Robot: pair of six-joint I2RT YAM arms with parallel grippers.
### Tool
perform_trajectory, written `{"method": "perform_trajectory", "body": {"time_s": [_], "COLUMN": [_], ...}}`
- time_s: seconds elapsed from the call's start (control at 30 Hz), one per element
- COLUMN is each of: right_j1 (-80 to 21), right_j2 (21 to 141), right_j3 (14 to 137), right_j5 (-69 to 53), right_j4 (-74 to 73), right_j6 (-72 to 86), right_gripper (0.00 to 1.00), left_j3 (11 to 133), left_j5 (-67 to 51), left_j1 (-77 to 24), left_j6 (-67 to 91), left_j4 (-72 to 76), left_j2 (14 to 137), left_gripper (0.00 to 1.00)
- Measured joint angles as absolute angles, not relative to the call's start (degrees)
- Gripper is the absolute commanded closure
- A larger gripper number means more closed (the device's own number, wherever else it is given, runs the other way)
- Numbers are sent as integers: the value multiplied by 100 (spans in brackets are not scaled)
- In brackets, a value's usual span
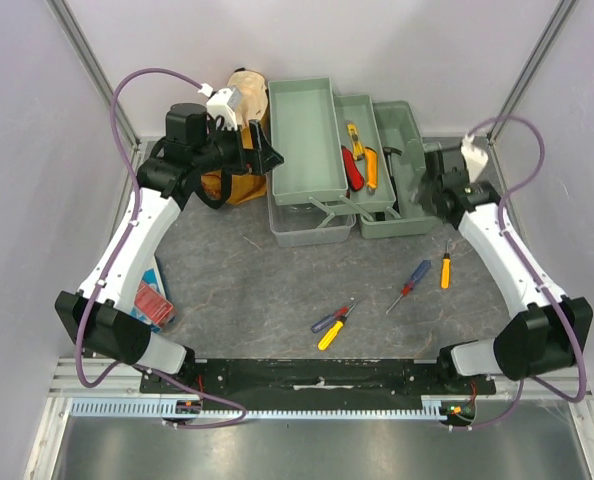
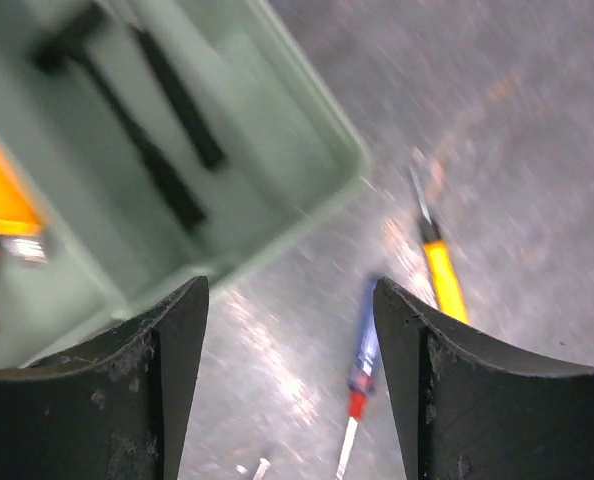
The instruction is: Pack the tool kit
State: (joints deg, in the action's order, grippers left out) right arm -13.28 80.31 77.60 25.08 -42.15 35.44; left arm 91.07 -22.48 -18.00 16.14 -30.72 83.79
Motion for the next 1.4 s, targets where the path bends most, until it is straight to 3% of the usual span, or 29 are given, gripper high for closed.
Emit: {"method": "perform_trajectory", "body": {"time_s": [0.27,0.53,0.9,1.07,1.27,1.4], "right_j1": [-910,-867,-845,-843,-838,-838], "right_j2": [7369,7802,7977,8202,8206,8114], "right_j3": [6084,4960,4322,4182,4169,4222], "right_j5": [2338,1525,1527,1503,1662,1900], "right_j4": [-4912,-4237,-3371,-3041,-2936,-3013], "right_j6": [4366,4571,4700,4762,4853,4849], "right_gripper": [28,38,42,57,87,94], "left_j3": [9118,9118,9035,9021,8971,8960], "left_j5": [-2145,-2078,-2045,-2045,-1778,-1507], "left_j1": [-1796,-1796,-1796,-1796,-1796,-1796], "left_j6": [1535,1507,1503,1503,1507,1507], "left_j4": [-3079,-3096,-3072,-3070,-3074,-3098], "left_j2": [8377,8350,8224,8224,8200,8169], "left_gripper": [6,6,6,7,7,7]}}
